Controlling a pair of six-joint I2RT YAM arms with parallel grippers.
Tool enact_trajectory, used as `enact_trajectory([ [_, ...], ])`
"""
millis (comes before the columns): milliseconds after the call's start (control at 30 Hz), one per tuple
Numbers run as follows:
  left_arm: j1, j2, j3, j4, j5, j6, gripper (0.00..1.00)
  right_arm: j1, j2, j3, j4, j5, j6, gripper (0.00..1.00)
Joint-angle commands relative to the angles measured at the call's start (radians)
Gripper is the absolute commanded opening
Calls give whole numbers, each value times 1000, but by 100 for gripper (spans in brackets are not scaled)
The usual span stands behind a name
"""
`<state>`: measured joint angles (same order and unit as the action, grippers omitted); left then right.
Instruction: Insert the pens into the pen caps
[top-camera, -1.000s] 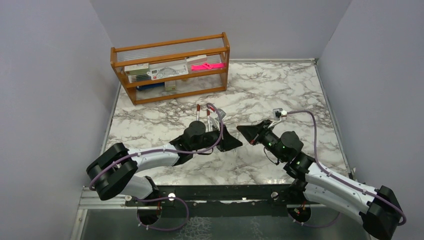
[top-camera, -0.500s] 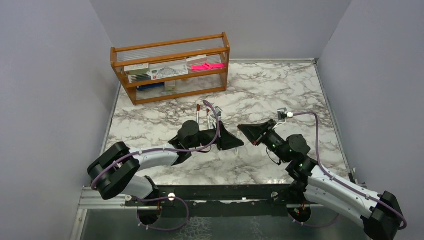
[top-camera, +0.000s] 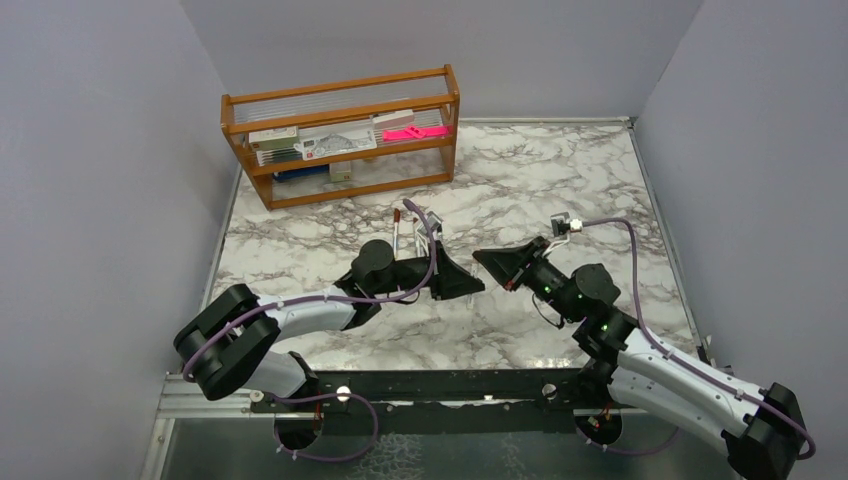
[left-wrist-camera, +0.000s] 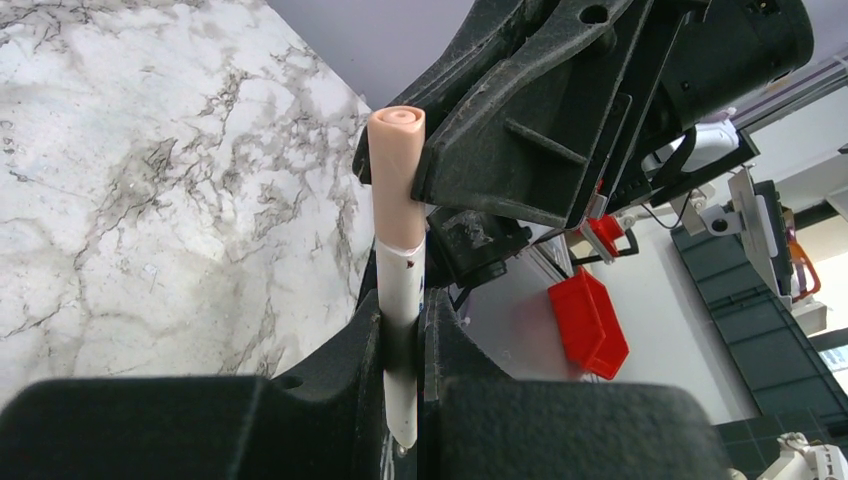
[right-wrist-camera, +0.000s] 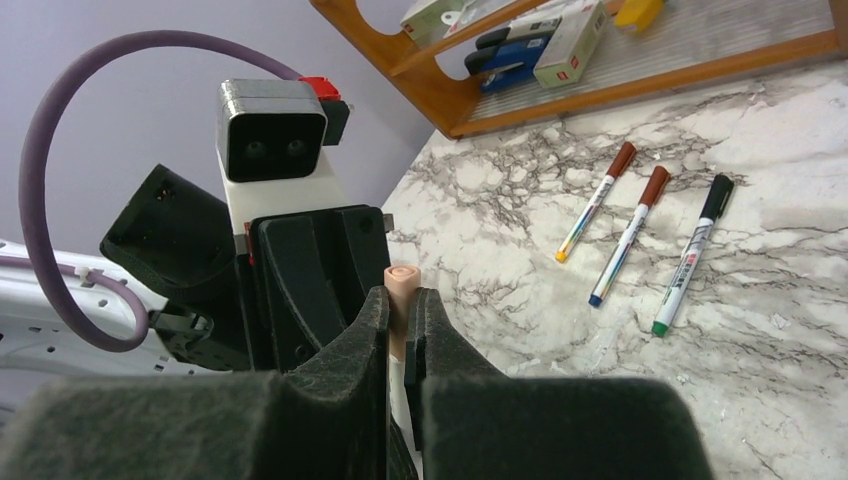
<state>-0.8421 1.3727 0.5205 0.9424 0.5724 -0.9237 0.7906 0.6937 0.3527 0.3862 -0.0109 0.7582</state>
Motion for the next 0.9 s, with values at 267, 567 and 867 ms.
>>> enact_trajectory([
  [267,27,-36,48,-10,-127,95,0,12,19,36,-271,-99,32,1],
  [567,29,-10,100,-26,-157,85,0,13,49,14,-329,-74,52,1],
  [867,48,29,164,-59,-183,40,0,22,53,-9,-347,-41,30,1],
])
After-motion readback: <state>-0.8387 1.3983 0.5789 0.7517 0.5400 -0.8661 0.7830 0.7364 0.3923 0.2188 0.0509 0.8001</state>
